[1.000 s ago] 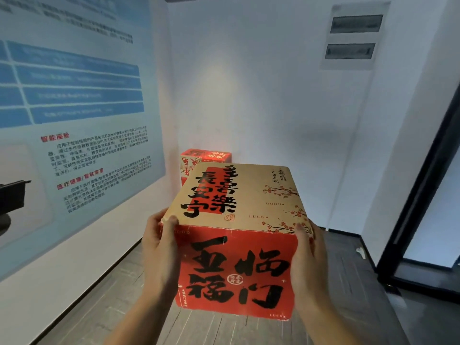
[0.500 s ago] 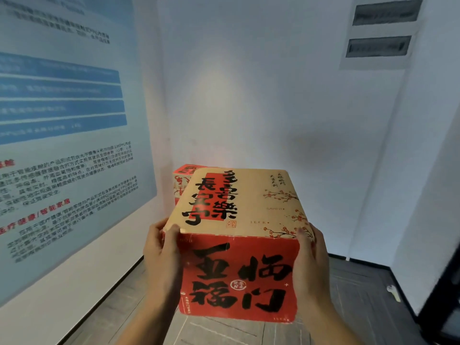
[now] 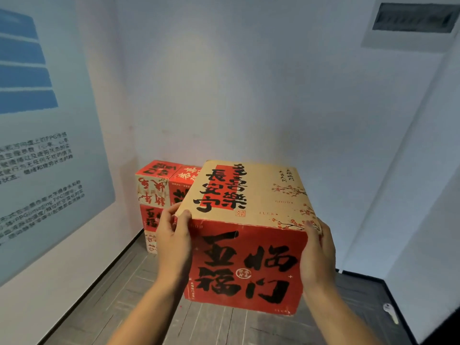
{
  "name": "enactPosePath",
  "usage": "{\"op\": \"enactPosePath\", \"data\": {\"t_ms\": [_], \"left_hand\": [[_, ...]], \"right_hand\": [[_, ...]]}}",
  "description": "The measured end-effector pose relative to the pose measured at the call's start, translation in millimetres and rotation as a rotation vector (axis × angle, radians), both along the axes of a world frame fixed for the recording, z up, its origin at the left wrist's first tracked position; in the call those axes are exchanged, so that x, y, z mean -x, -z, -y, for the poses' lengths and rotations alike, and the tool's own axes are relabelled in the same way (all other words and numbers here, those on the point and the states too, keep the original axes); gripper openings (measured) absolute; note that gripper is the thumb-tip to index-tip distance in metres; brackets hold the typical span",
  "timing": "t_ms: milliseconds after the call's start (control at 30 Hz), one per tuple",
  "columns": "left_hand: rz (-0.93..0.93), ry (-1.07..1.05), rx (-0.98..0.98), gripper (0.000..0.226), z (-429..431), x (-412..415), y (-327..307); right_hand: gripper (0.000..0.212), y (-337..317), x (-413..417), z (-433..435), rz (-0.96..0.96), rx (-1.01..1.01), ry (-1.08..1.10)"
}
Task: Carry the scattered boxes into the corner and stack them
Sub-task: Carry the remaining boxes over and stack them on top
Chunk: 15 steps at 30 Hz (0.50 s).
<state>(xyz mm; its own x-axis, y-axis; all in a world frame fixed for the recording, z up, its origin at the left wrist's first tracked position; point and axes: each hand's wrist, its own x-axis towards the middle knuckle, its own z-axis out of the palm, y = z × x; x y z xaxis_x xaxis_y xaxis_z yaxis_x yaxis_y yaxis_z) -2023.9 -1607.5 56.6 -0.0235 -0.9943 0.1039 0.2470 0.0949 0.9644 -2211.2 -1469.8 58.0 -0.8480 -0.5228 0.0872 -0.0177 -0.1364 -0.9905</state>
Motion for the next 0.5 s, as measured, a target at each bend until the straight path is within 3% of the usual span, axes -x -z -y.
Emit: {"op": "enactPosePath", "data": {"t_ms": [500], "left_hand": [[0.082,-0.091,-0.065,0.017,291,231,32]], "right_hand": [[0.024,41,249,324,0.067,-0.051,-0.084]]}}
